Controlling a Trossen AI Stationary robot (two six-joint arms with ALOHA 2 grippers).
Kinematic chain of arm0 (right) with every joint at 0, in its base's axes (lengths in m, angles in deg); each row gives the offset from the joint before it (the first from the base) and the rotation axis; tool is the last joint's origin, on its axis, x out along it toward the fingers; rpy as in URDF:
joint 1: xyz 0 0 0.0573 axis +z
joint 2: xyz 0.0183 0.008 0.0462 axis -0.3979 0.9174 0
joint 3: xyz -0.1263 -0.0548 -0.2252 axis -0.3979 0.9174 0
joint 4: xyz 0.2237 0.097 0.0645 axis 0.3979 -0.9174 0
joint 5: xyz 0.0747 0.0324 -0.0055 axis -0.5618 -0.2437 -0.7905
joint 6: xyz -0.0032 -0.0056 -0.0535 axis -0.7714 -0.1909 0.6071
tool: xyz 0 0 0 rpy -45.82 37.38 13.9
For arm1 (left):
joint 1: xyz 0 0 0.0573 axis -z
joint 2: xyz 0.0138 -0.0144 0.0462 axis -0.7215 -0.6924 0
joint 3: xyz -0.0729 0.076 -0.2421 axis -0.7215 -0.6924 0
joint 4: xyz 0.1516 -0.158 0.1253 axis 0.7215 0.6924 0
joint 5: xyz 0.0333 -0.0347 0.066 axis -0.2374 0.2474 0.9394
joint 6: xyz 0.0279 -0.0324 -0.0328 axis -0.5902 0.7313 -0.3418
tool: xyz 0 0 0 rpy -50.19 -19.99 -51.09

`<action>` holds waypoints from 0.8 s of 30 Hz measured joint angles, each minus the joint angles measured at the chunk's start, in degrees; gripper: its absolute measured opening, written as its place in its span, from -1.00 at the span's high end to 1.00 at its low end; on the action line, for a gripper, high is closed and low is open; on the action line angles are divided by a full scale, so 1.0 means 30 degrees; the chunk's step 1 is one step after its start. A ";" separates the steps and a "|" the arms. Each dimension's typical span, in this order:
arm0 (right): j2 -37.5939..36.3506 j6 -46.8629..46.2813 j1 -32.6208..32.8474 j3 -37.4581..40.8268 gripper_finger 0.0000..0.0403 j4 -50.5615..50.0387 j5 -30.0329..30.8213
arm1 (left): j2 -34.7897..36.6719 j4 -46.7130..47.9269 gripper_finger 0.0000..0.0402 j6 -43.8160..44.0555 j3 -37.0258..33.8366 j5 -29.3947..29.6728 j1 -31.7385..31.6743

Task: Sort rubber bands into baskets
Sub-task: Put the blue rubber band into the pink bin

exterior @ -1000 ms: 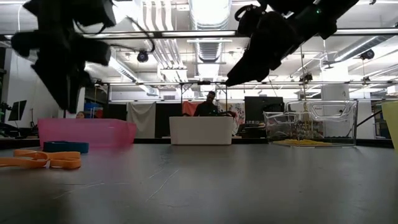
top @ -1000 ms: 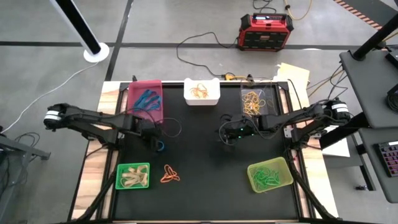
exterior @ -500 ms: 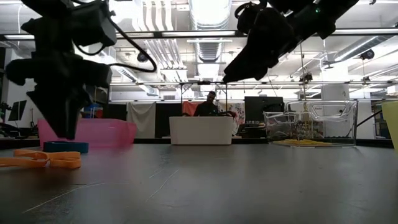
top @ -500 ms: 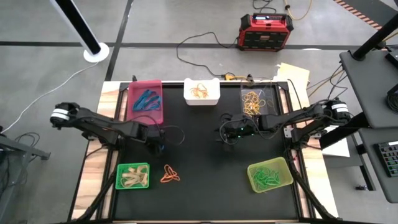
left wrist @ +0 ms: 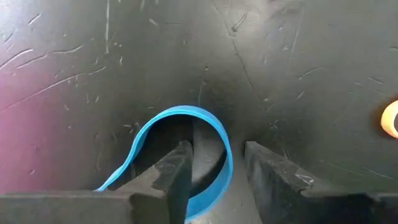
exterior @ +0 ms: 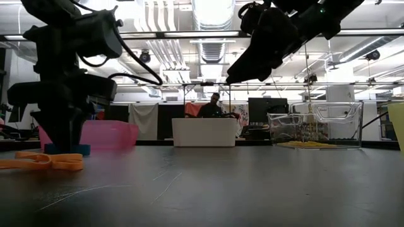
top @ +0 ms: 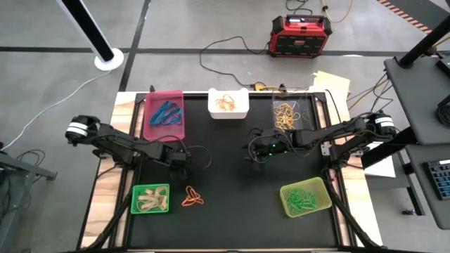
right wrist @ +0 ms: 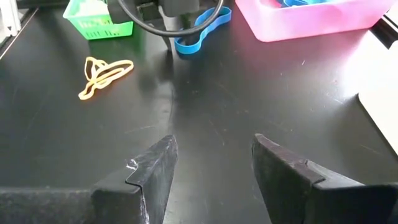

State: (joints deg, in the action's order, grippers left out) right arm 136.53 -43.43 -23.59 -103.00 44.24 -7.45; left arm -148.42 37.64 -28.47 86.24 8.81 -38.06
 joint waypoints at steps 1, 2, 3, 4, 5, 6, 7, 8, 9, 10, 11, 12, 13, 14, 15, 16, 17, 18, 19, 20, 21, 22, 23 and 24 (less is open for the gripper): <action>0.0000 0.0000 0.0000 0.0000 0.00 -0.0008 0.0000 | -0.0023 -0.0039 0.39 -0.0021 -0.0003 -0.0033 0.0007; 0.0000 0.0000 0.0000 0.0000 0.00 -0.0009 0.0000 | -0.0033 -0.0092 0.44 -0.0043 -0.0005 -0.0103 0.0021; 0.0000 0.0000 0.0000 0.0000 0.00 -0.0002 0.0000 | 0.0042 -0.0138 0.51 -0.0060 -0.0011 -0.0192 0.0044; 0.0000 0.0001 0.0000 0.0000 0.00 0.0003 0.0000 | 0.0122 -0.0190 0.58 -0.0097 -0.0020 -0.0288 0.0051; 0.0000 0.0015 0.0000 0.0000 0.00 0.0003 0.0000 | 0.0222 -0.0221 0.67 -0.0126 -0.0022 -0.0392 0.0051; 0.0000 0.0054 0.0000 0.0000 0.00 -0.0004 0.0000 | 0.0349 -0.0248 0.77 -0.0124 -0.0043 -0.0425 0.0051; 0.0000 0.0101 0.0000 0.0000 0.00 -0.0004 0.0000 | 0.0480 -0.0243 0.88 -0.0125 -0.0065 -0.0388 0.0060; 0.0000 0.0115 0.0000 0.0000 0.00 0.0008 0.0000 | 0.0641 -0.0200 0.94 -0.0119 -0.0079 -0.0226 0.0064; 0.0000 0.0128 0.0000 0.0000 0.00 0.0009 0.0000 | 0.0861 -0.0140 0.96 -0.0120 -0.0113 -0.0153 0.0050; 0.0000 0.0127 0.0000 0.0000 0.00 0.0003 0.0000 | 0.1116 -0.0167 0.96 -0.0120 -0.0114 -0.0155 0.0038; 0.0000 0.0134 0.0000 0.0000 0.00 0.0003 0.0000 | 0.1413 -0.0202 0.96 -0.0126 -0.0102 -0.0155 0.0041; 0.0000 0.0138 0.0000 0.0000 0.00 0.0003 -0.0005 | 0.1704 -0.0143 0.98 -0.0143 -0.0073 -0.0185 0.0044; 0.0000 0.0138 0.0000 0.0000 0.00 0.0012 0.0000 | 0.2024 -0.0022 0.99 -0.0262 -0.0019 -0.0217 0.0051; 0.0000 0.0138 0.0000 0.0000 0.00 0.0018 0.0000 | 0.2395 0.0085 0.99 -0.0384 0.0061 -0.0298 0.0051; 0.0000 0.0146 0.0000 0.0000 0.00 0.0011 0.0000 | 0.2791 0.0210 0.99 -0.0532 0.0226 -0.0396 0.0051; 0.0000 0.0146 0.0000 0.0000 0.00 0.0018 0.0000 | 0.3188 0.0312 1.00 -0.0715 0.0432 -0.0440 0.0051; 0.0000 0.0146 0.0000 0.0000 0.00 0.0040 0.0000 | 0.3599 0.0514 1.00 -0.0921 0.0686 -0.0454 0.0051; 0.0000 0.0146 0.0000 0.0000 0.00 0.0130 0.0000 | 0.4010 0.0896 1.00 -0.1114 0.0963 -0.0451 0.0051; 0.0000 0.0150 0.0000 0.0000 0.00 0.0263 -0.0003 | 0.4398 0.1368 1.00 -0.1343 0.1311 -0.0270 0.0051; 0.0000 0.0167 0.0000 -0.0007 0.00 0.0384 0.0000 | 0.4769 0.1766 1.00 -0.1573 0.1693 0.0089 0.0051; 0.0000 0.0202 0.0000 -0.0007 0.00 0.0525 -0.0004 | 0.5201 0.2237 1.00 -0.1806 0.2150 0.0663 0.0051; 0.0000 0.0318 0.0000 -0.0007 0.00 0.0679 0.0000 | 0.5606 0.2835 1.00 -0.2020 0.2592 0.1420 0.0047; 0.0000 0.0410 0.0000 -0.0007 0.00 0.0874 0.0000 | 0.5984 0.3453 1.00 -0.2216 0.3049 0.2271 0.0022; 0.0000 0.0496 0.0000 -0.0007 0.00 0.1075 -0.0001 | 0.6344 0.4055 1.00 -0.2354 0.3512 0.3240 -0.0002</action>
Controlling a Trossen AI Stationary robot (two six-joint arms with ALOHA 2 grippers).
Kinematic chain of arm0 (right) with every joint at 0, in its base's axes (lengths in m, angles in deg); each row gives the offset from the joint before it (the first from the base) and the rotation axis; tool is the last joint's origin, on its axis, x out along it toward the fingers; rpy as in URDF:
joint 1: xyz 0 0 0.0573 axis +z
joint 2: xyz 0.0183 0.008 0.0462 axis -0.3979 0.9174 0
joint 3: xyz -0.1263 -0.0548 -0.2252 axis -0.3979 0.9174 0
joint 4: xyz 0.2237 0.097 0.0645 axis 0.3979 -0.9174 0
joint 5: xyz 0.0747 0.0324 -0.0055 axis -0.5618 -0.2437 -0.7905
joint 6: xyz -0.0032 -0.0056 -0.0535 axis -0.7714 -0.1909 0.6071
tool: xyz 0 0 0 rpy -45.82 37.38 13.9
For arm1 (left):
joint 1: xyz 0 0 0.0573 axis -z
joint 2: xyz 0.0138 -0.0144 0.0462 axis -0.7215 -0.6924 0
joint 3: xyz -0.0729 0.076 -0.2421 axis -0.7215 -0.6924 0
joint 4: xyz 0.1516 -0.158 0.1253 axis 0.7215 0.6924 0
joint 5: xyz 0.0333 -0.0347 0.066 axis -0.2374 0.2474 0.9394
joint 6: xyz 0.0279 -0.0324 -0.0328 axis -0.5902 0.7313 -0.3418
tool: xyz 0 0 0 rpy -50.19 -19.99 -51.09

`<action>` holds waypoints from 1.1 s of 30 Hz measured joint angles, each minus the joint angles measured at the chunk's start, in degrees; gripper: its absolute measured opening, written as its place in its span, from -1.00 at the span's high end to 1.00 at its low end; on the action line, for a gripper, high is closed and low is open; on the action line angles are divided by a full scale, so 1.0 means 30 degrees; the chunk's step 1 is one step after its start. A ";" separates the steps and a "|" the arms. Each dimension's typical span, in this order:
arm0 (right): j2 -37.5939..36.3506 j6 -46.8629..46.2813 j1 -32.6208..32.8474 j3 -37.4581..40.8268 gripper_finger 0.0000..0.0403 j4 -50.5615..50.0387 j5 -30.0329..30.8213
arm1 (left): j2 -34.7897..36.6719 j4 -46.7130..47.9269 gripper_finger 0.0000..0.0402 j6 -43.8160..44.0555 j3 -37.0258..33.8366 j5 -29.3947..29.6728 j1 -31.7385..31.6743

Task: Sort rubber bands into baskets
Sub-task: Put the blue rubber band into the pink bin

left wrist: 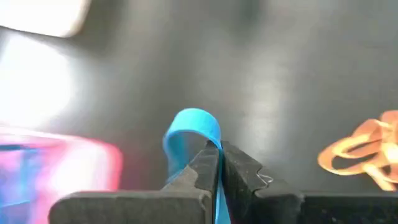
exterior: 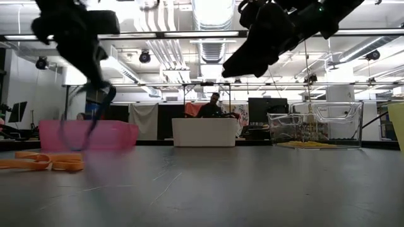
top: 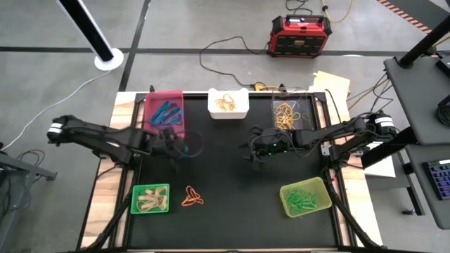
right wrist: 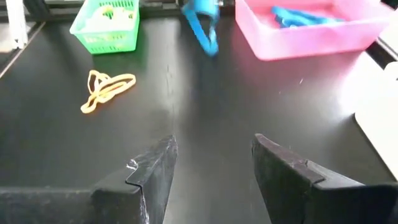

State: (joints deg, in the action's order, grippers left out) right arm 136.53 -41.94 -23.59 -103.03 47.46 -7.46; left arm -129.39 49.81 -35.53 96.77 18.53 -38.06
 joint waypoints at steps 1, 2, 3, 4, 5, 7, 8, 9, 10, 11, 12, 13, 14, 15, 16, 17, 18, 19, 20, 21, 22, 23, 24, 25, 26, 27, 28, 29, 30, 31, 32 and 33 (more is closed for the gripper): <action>0.0000 0.0053 0.0000 0.0000 0.00 0.0165 0.0001 | 0.0297 0.0720 1.00 -0.0130 0.0438 0.1014 -0.0019; 0.0000 0.0121 0.0000 0.0000 0.00 0.0341 0.0001 | 0.0588 0.1448 1.00 -0.0272 0.0887 0.1983 -0.0086; 0.0000 0.0158 0.0000 0.0000 0.00 0.0498 0.0001 | 0.0854 0.2104 1.00 -0.0385 0.1368 0.2896 -0.0199; 0.0000 0.0186 0.0000 0.0000 0.00 0.0644 0.0001 | 0.1093 0.2699 1.00 -0.0502 0.1805 0.3841 -0.0368; 0.0000 0.0252 0.0000 0.0000 0.00 0.0883 0.0001 | 0.1300 0.3226 1.00 -0.0654 0.2205 0.4739 -0.0587; 0.0000 0.0472 0.0000 -0.0007 0.00 0.1327 0.0001 | 0.1721 0.4076 1.00 -0.0977 0.2888 0.6274 -0.1116; 0.0000 0.0550 0.0000 -0.0007 0.00 0.1476 0.0001 | 0.1925 0.4306 1.00 -0.1242 0.3148 0.6900 -0.1436; 0.0000 0.0632 0.0000 -0.0007 0.00 0.1552 0.0001 | 0.2110 0.4428 1.00 -0.1640 0.3346 0.7419 -0.1767; 0.0000 0.0680 0.0000 -0.0007 0.00 0.1611 0.0001 | 0.2300 0.4463 1.00 -0.2105 0.3448 0.7765 -0.2132; 0.0000 0.0711 0.0000 -0.0007 0.00 0.1697 0.0001 | 0.2484 0.4463 1.00 -0.2571 0.3477 0.7984 -0.2561; 0.0000 0.0806 0.0000 -0.0007 0.00 0.1780 0.0001 | 0.2625 0.4449 1.00 -0.2955 0.3477 0.8138 -0.3049; 0.0000 0.0861 0.0000 -0.0007 0.00 0.1806 0.0001 | 0.2686 0.4430 1.00 -0.3236 0.3477 0.8234 -0.3584; 0.0000 0.0875 0.0000 -0.0007 0.00 0.1806 0.0001 | 0.2737 0.4321 1.00 -0.3359 0.3446 0.8333 -0.4189; 0.0000 0.0888 0.0000 -0.0007 0.00 0.1804 0.0001 | 0.2749 0.4203 1.00 -0.3362 0.3392 0.8405 -0.4816; 0.0000 0.0888 0.0000 -0.0007 0.00 0.1799 0.0001 | 0.2701 0.4014 1.00 -0.3338 0.3293 0.8388 -0.5445; 0.0000 0.0888 0.0000 -0.0007 0.00 0.1805 0.0007 | 0.2614 0.3829 1.00 -0.3336 0.3199 0.8184 -0.6021; 0.0000 0.0913 0.0000 -0.0007 0.00 0.1812 0.0020 | 0.2530 0.3592 1.00 -0.3302 0.3058 0.7853 -0.6565; 0.0000 0.0952 0.0000 -0.0007 0.00 0.1830 0.0095 | 0.2392 0.3385 1.00 -0.3313 0.2871 0.7440 -0.7041; 0.0000 0.1006 0.0000 -0.0007 0.00 0.1835 0.0184 | 0.2264 0.3140 1.00 -0.3353 0.2688 0.6949 -0.7492; 0.0000 0.1055 0.0000 -0.0007 0.00 0.1840 0.0361 | 0.2124 0.2818 1.00 -0.3372 0.2514 0.6550 -0.7929; 0.0000 0.1115 -0.0004 -0.0007 0.00 0.1853 0.0497 | 0.1981 0.2498 1.00 -0.3367 0.2358 0.6116 -0.8374; 0.0000 0.1175 -0.0010 -0.0007 0.00 0.1867 0.0517 | 0.1856 0.2382 1.00 -0.3314 0.2218 0.5667 -0.8837; 0.0000 0.1199 -0.0051 -0.0007 0.00 0.1871 0.0523 | 0.1670 0.2423 1.00 -0.3309 0.2137 0.5178 -0.9352; 0.0000 0.1257 -0.0057 -0.0007 0.00 0.1871 0.0525 | 0.1472 0.2438 1.00 -0.3301 0.2115 0.4758 -0.9833; 0.0000 0.1362 -0.0095 -0.0007 0.00 0.1871 0.0518 | 0.1292 0.2427 1.00 -0.3298 0.2115 0.4532 -1.0307; 0.0000 0.1393 -0.0123 -0.0007 0.00 0.1871 0.0525 | 0.1133 0.2431 1.00 -0.3379 0.2108 0.4501 -1.0780; 0.0000 0.1480 -0.0155 -0.0007 0.00 0.1885 0.0525 | 0.0991 0.2417 1.00 -0.3609 0.2108 0.4478 -1.1221; 0.0000 0.1563 -0.0206 -0.0007 0.00 0.1891 0.0523 | 0.0844 0.2385 1.00 -0.3945 0.2108 0.4459 -1.1659; 0.0000 0.1646 -0.0237 -0.0007 0.00 0.1908 0.0529 | 0.0671 0.2371 1.00 -0.4275 0.2108 0.4422 -1.2111; 0.0000 0.1740 -0.0303 -0.0007 0.00 0.1943 0.0532 | 0.0495 0.2296 1.00 -0.4609 0.2108 0.4166 -1.2544; 0.0000 0.1855 -0.0346 -0.0007 0.00 0.1964 0.0535 | 0.0320 0.2188 1.00 -0.4837 0.2108 0.3809 -1.2924; 0.0000 0.1883 -0.0417 -0.0007 0.00 0.2006 0.0537 | 0.0167 0.2094 1.00 -0.5023 0.2108 0.3376 -1.3327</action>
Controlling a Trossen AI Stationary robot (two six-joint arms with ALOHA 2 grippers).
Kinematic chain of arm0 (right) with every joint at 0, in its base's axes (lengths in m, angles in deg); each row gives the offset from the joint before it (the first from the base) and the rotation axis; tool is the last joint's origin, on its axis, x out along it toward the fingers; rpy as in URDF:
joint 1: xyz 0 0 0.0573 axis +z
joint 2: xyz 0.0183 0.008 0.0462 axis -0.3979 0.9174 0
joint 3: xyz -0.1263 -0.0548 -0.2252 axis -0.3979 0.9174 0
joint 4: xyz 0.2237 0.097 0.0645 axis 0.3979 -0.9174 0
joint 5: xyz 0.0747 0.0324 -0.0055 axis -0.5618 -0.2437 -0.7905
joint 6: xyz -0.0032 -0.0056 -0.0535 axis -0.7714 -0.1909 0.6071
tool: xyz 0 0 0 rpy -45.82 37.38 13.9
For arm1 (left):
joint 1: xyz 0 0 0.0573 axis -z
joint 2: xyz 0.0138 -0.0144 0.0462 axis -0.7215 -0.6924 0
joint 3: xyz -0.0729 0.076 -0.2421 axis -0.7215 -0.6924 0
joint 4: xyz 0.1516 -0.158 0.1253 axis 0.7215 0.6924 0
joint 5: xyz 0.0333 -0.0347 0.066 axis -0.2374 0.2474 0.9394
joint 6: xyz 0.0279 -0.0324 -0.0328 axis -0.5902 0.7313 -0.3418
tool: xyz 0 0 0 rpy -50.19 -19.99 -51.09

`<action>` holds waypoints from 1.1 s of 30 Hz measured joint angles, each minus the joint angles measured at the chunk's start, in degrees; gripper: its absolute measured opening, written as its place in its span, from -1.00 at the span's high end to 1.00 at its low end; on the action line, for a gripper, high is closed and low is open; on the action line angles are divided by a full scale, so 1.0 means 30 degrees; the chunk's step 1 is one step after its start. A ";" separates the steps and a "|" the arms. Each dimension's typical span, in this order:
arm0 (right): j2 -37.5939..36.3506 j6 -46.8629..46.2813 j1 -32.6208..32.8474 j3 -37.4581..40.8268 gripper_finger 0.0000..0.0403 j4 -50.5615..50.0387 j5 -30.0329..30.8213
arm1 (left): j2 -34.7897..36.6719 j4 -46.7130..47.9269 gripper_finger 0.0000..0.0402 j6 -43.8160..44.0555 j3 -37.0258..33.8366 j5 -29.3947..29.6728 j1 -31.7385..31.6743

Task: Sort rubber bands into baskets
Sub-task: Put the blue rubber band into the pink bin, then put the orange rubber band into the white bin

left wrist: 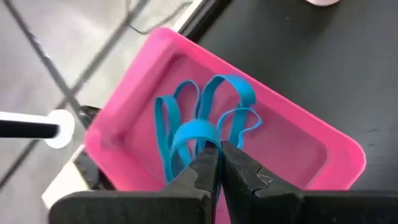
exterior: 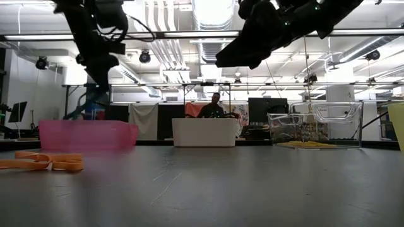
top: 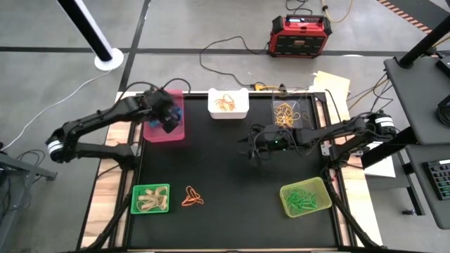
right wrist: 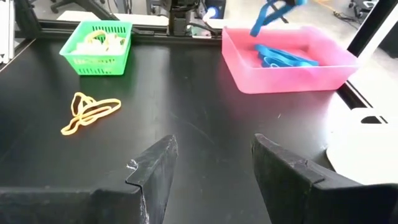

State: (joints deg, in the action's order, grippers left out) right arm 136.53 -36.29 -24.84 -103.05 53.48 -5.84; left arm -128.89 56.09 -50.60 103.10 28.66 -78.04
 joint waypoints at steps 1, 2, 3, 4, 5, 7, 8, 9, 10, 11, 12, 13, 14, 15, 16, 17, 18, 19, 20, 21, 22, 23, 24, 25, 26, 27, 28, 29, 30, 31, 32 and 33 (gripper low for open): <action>0.0000 0.0010 -0.0063 0.0000 0.00 0.0073 0.0002 | -0.0154 -0.0075 1.00 -0.0121 -0.0010 -0.0517 -0.0334; 0.0000 0.0010 -0.0145 0.0000 0.00 0.0104 -0.0003 | -0.0295 -0.0239 1.00 -0.0211 -0.0054 -0.0971 -0.0609; 0.0000 0.0019 -0.0219 0.0000 0.00 0.0159 -0.0005 | -0.0421 -0.0493 1.00 -0.0228 -0.0114 -0.1266 -0.0822; 0.0000 0.0078 -0.0292 0.0000 0.00 0.0207 0.0002 | -0.0526 -0.0793 1.00 -0.0187 -0.0180 -0.1337 -0.0965; 0.0000 0.0145 -0.0360 0.0000 0.00 0.0201 0.0002 | -0.0606 -0.1087 1.00 -0.0086 -0.0235 -0.1343 -0.1084; 0.0000 0.0228 -0.0497 0.0000 0.00 0.0200 0.0002 | -0.0772 -0.1405 0.97 -0.0035 -0.0299 -0.1343 -0.1200; 0.0000 0.0233 -0.0555 0.0000 0.00 0.0200 0.0002 | -0.0872 -0.1406 0.95 -0.0035 -0.0326 -0.1343 -0.1227; 0.0000 0.0236 -0.0590 0.0000 0.00 0.0200 0.0002 | -0.0970 -0.1366 0.91 -0.0028 -0.0342 -0.1343 -0.1228; 0.0000 0.0243 -0.0632 0.0000 0.00 0.0200 0.0002 | -0.1051 -0.1363 0.87 -0.0023 -0.0342 -0.1343 -0.1228; 0.0000 0.0238 -0.0656 0.0000 0.00 0.0193 0.0002 | -0.1105 -0.1368 0.82 -0.0017 -0.0342 -0.1343 -0.1228; 0.0000 0.0222 -0.0662 0.0000 0.00 0.0186 0.0002 | -0.1150 -0.1371 0.77 -0.0013 -0.0342 -0.1343 -0.1221; 0.0000 0.0174 -0.0662 0.0000 0.00 0.0183 -0.0005 | -0.1209 -0.1376 0.71 -0.0006 -0.0342 -0.1341 -0.1221; 0.0000 0.0117 -0.0669 0.0000 0.00 0.0163 -0.0005 | -0.1268 -0.1376 0.65 0.0001 -0.0342 -0.1336 -0.1228; 0.0000 0.0021 -0.0669 0.0000 0.00 0.0126 -0.0012 | -0.1302 -0.1376 0.60 -0.0036 -0.0342 -0.1329 -0.1228; 0.0000 -0.0090 -0.0669 0.0000 0.00 0.0074 -0.0012 | -0.1302 -0.1422 0.54 -0.0109 -0.0342 -0.1329 -0.1221; 0.0000 -0.0211 -0.0669 0.0000 0.00 0.0041 -0.0012 | -0.1290 -0.1534 0.48 -0.0154 -0.0342 -0.1321 -0.1221; 0.0000 -0.0314 -0.0669 0.0000 0.00 0.0050 -0.0012 | -0.1255 -0.1667 0.43 -0.0206 -0.0342 -0.1316 -0.1221; 0.0000 -0.0421 -0.0669 0.0000 0.00 0.0051 -0.0005 | -0.1191 -0.1744 0.38 -0.0232 -0.0342 -0.1314 -0.1221; 0.0000 -0.0543 -0.0676 0.0007 0.00 0.0055 -0.0005 | -0.1097 -0.1785 0.34 -0.0290 -0.0342 -0.1314 -0.1221; 0.0000 -0.0660 -0.0676 0.0009 0.00 0.0047 0.0030 | -0.0972 -0.1829 0.31 -0.0379 -0.0342 -0.1314 -0.1221; 0.0000 -0.0735 -0.0676 0.0022 0.00 0.0039 0.0187 | -0.0852 -0.1834 0.28 -0.0416 -0.0342 -0.1314 -0.1221; 0.0000 -0.0831 -0.0675 0.0022 0.00 0.0030 0.0549 | -0.0745 -0.1828 0.25 -0.0428 -0.0342 -0.1314 -0.1221; 0.0000 -0.1041 -0.0669 0.0022 0.00 0.0041 0.1168 | -0.0627 -0.1835 0.23 -0.0421 -0.0342 -0.1314 -0.1221; 0.0000 -0.1440 -0.0662 0.0022 0.00 0.0040 0.2077 | -0.0483 -0.1835 0.21 -0.0415 -0.0342 -0.1333 -0.1213; 0.0000 -0.1853 -0.0669 0.0022 0.01 0.0040 0.3247 | -0.0299 -0.1859 0.20 -0.0421 -0.0342 -0.1352 -0.1173; 0.0000 -0.2172 -0.0694 0.0022 0.02 0.0040 0.4576 | -0.0091 -0.1910 0.19 -0.0461 -0.0342 -0.1509 -0.1138; 0.0000 -0.2385 -0.0790 0.0022 0.04 0.0046 0.5615 | 0.0112 -0.2034 0.19 -0.0665 -0.0342 -0.2018 -0.1133; 0.0000 -0.2489 -0.0973 0.0002 0.08 -0.0009 0.6160 | 0.0319 -0.2211 0.19 -0.0971 -0.0342 -0.2755 -0.1133; 0.0000 -0.2681 -0.1249 -0.0158 0.13 -0.0369 0.6357 | 0.0520 -0.2492 0.20 -0.1327 -0.0342 -0.3678 -0.1128; 0.0000 -0.2996 -0.1611 -0.0409 0.20 -0.0754 0.6363 | 0.0716 -0.2925 0.20 -0.1734 -0.0342 -0.4733 -0.1126; 0.0000 -0.3331 -0.2001 -0.0711 0.28 -0.1162 0.6370 | 0.0889 -0.3421 0.21 -0.2198 -0.0342 -0.5785 -0.1126; 0.0001 -0.3485 -0.2412 -0.1067 0.37 -0.1583 0.6381 | 0.1054 -0.3943 0.22 -0.2642 -0.0342 -0.6742 -0.1126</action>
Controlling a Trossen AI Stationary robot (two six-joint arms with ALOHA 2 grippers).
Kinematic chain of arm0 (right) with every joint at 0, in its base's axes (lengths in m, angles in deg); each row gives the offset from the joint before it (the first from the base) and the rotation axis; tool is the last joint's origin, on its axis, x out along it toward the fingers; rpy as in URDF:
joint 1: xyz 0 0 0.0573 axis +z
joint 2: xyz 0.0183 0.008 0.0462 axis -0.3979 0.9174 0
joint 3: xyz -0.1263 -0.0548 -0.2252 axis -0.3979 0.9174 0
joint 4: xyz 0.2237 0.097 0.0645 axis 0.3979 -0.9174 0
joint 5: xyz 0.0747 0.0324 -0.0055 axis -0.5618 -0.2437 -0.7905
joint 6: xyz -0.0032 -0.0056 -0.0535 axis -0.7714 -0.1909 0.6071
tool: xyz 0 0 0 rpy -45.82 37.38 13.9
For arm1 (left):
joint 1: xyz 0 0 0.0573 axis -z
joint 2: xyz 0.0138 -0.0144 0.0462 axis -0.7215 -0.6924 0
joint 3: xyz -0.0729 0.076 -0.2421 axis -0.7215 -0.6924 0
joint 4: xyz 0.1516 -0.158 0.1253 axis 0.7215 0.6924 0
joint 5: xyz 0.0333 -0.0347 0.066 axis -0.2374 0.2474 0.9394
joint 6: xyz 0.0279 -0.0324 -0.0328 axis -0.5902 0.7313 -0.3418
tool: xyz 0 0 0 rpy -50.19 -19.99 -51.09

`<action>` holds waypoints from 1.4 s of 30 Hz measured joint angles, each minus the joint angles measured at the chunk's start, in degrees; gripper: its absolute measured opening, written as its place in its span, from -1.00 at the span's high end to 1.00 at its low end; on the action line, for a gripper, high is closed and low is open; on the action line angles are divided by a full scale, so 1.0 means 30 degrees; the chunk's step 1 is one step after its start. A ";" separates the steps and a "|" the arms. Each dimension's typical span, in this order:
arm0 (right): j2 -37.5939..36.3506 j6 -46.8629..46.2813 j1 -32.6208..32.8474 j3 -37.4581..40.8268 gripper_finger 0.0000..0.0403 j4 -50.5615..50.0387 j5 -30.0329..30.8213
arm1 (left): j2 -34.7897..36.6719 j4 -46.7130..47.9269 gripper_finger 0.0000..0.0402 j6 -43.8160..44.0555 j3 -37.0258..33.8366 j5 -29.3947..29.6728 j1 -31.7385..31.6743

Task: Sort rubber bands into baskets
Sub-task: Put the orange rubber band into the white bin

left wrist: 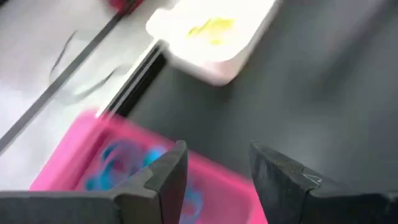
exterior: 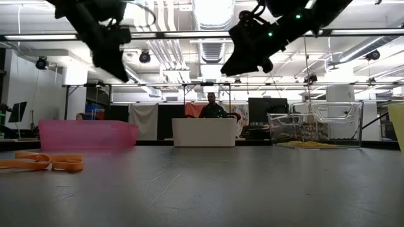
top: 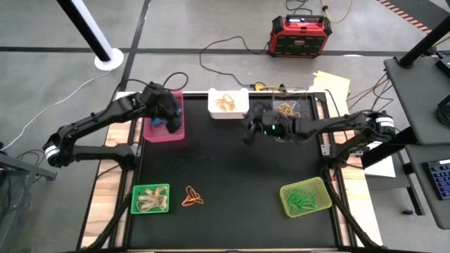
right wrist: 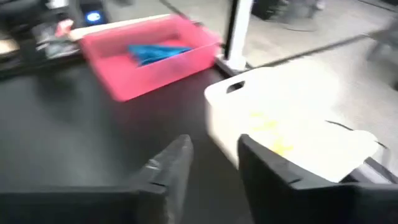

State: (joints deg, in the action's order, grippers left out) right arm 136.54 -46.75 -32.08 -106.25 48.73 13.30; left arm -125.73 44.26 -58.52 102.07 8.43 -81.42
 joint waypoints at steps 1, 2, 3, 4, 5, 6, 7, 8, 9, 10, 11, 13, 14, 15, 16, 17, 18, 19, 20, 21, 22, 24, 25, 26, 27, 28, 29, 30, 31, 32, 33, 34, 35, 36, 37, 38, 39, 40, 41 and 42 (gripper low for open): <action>0.0054 -0.0043 -0.0382 -0.0350 0.46 -0.0332 0.0051 | 0.0139 -0.0515 0.23 -0.0355 0.0000 -0.0796 0.0000; 0.0180 -0.0011 -0.0752 -0.0749 0.57 -0.0705 0.0073 | 0.0254 -0.0935 0.24 -0.0525 0.0000 -0.1288 0.0016; 0.0278 0.0095 -0.1114 -0.1133 0.66 -0.1166 0.0068 | 0.0354 -0.1305 0.25 -0.0577 0.0000 -0.1563 0.0015; 0.0403 0.0264 -0.1430 -0.1454 0.76 -0.1687 0.0024 | 0.0421 -0.1589 0.26 -0.0565 0.0000 -0.1602 0.0015; 0.0627 0.0568 -0.1680 -0.1832 0.86 -0.2107 -0.0142 | 0.0458 -0.1741 0.27 -0.0562 0.0000 -0.1602 0.0015; 0.0829 0.0771 -0.1902 -0.2268 0.90 -0.2425 -0.0432 | 0.0480 -0.1810 0.28 -0.0564 0.0000 -0.1601 0.0004; 0.1008 0.1081 -0.2127 -0.2627 0.92 -0.2808 -0.0755 | 0.0486 -0.1853 0.29 -0.0586 -0.0003 -0.1602 -0.0006; 0.1166 0.1337 -0.2342 -0.2966 0.93 -0.3388 -0.1093 | 0.0486 -0.2019 0.30 -0.0659 -0.0045 -0.1625 0.0008; 0.1357 0.1647 -0.2521 -0.3303 0.93 -0.3918 -0.1544 | 0.0492 -0.2199 0.31 -0.0823 -0.0151 -0.1741 0.0034; 0.1557 0.1886 -0.2680 -0.3622 0.94 -0.4358 -0.2128 | 0.0493 -0.2314 0.32 -0.1094 -0.0317 -0.2134 0.0042; 0.1714 0.2205 -0.2857 -0.3868 0.94 -0.4866 -0.2883 | 0.0493 -0.2430 0.32 -0.1412 -0.0561 -0.2672 0.0055; 0.1993 0.2897 -0.3085 -0.4159 0.95 -0.5814 -0.4538 | 0.0493 -0.2774 0.33 -0.1849 -0.1068 -0.4483 0.0087; 0.2128 0.3226 -0.3141 -0.4282 0.95 -0.5972 -0.5233 | 0.0493 -0.2799 0.33 -0.1987 -0.1229 -0.5765 0.0102; 0.2207 0.3404 -0.3157 -0.4351 0.95 -0.6123 -0.5676 | 0.0480 -0.2781 0.33 -0.2061 -0.1344 -0.7120 0.0152; 0.2228 0.3481 -0.3150 -0.4371 0.95 -0.6295 -0.5856 | 0.0469 -0.2790 0.33 -0.2060 -0.1415 -0.8522 0.0277; 0.2238 0.3488 -0.3131 -0.4378 0.95 -0.6432 -0.5954 | 0.0464 -0.2809 0.33 -0.2017 -0.1475 -0.9732 0.0457; 0.2244 0.3488 -0.3126 -0.4413 0.95 -0.6528 -0.5971 | 0.0464 -0.2773 0.33 -0.1898 -0.1508 -1.0721 0.0757; 0.2250 0.3488 -0.3131 -0.4427 0.95 -0.6634 -0.5971 | 0.0464 -0.2755 0.33 -0.1605 -0.1508 -1.1162 0.1137; 0.2250 0.3488 -0.3138 -0.4433 0.95 -0.6735 -0.5964 | 0.0458 -0.2766 0.33 -0.1104 -0.1508 -1.1107 0.1600; 0.2250 0.3488 -0.3138 -0.4433 0.95 -0.6735 -0.5964 | 0.0392 -0.2766 0.33 -0.0652 -0.1508 -1.0697 0.2139; 0.2250 0.3488 -0.3144 -0.4433 0.95 -0.6668 -0.5956 | 0.0325 -0.2735 0.33 -0.0319 -0.1508 -1.0020 0.2714; 0.2250 0.3484 -0.3138 -0.4404 0.95 -0.6636 -0.5960 | 0.0160 -0.2322 0.33 -0.0043 -0.1508 -0.8955 0.4003; 0.2243 0.3463 -0.3138 -0.4379 0.95 -0.6636 -0.5964 | 0.0126 -0.2076 0.33 -0.0007 -0.1509 -0.8726 0.4638; 0.2243 0.3435 -0.3135 -0.4364 0.95 -0.6646 -0.5964 | 0.0107 -0.1987 0.33 0.0156 -0.1515 -0.8596 0.5321; 0.2249 0.3333 -0.3096 -0.4346 0.95 -0.6662 -0.5964 | 0.0099 -0.2014 0.33 0.0472 -0.1515 -0.8544 0.5953; 0.2250 0.3262 -0.3028 -0.4346 0.95 -0.6661 -0.5970 | 0.0099 -0.1999 0.33 0.0768 -0.1515 -0.8378 0.6568; 0.2243 0.3256 -0.2954 -0.4346 0.95 -0.6646 -0.5956 | 0.0099 -0.1922 0.33 0.1092 -0.1515 -0.8105 0.7178; 0.2243 0.3256 -0.2856 -0.4346 0.95 -0.6639 -0.5950 | 0.0099 -0.1839 0.33 0.1336 -0.1514 -0.7840 0.7809; 0.2243 0.3244 -0.2735 -0.4346 0.95 -0.6639 -0.5949 | 0.0099 -0.1654 0.33 0.1531 -0.1508 -0.7379 0.8417; 0.2244 0.3169 -0.2602 -0.4341 0.95 -0.6646 -0.5958 | 0.0097 -0.1389 0.33 0.1819 -0.1510 -0.6881 0.8991; 0.2245 0.3022 -0.2458 -0.4338 0.95 -0.6651 -0.5964 | 0.0042 -0.1208 0.33 0.2225 -0.1510 -0.6216 0.9580; 0.2243 0.2744 -0.2303 -0.4338 0.95 -0.6658 -0.5964 | -0.0075 -0.1195 0.33 0.2757 -0.1515 -0.5650 1.0166; 0.2243 0.2549 -0.2113 -0.4335 0.95 -0.6674 -0.5966 | -0.0190 -0.1199 0.33 0.3342 -0.1524 -0.5032 1.0762; 0.2243 0.2391 -0.1885 -0.4313 0.95 -0.6717 -0.5960 | -0.0318 -0.1244 0.33 0.3914 -0.1602 -0.4587 1.1367; 0.2243 0.2275 -0.1634 -0.4303 0.95 -0.6830 -0.5950 | -0.0473 -0.1264 0.33 0.4366 -0.1677 -0.4187 1.1999; 0.2243 0.2250 -0.1345 -0.4290 0.95 -0.6954 -0.5937 | -0.0632 -0.1474 0.33 0.4837 -0.1771 -0.3792 1.2659; 0.2243 0.2250 -0.1030 -0.4272 0.95 -0.7006 -0.5936 | -0.0814 -0.1757 0.33 0.5280 -0.1867 -0.3319 1.3330; 0.2243 0.2249 -0.0684 -0.4265 0.95 -0.7010 -0.5950 | -0.1033 -0.1982 0.33 0.5658 -0.1976 -0.2658 1.4026; 0.2243 0.2217 -0.0335 -0.4252 0.95 -0.6985 -0.5964 | -0.1272 -0.2201 0.33 0.6033 -0.2084 -0.1974 1.4649; 0.2237 0.2121 0.0010 -0.4238 0.95 -0.6987 -0.5964 | -0.1515 -0.2428 0.33 0.6337 -0.2157 -0.1316 1.5221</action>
State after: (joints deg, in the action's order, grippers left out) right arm 143.25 -40.39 -32.05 -118.96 27.77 -4.59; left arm -130.27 36.98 -39.51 95.60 4.48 -35.76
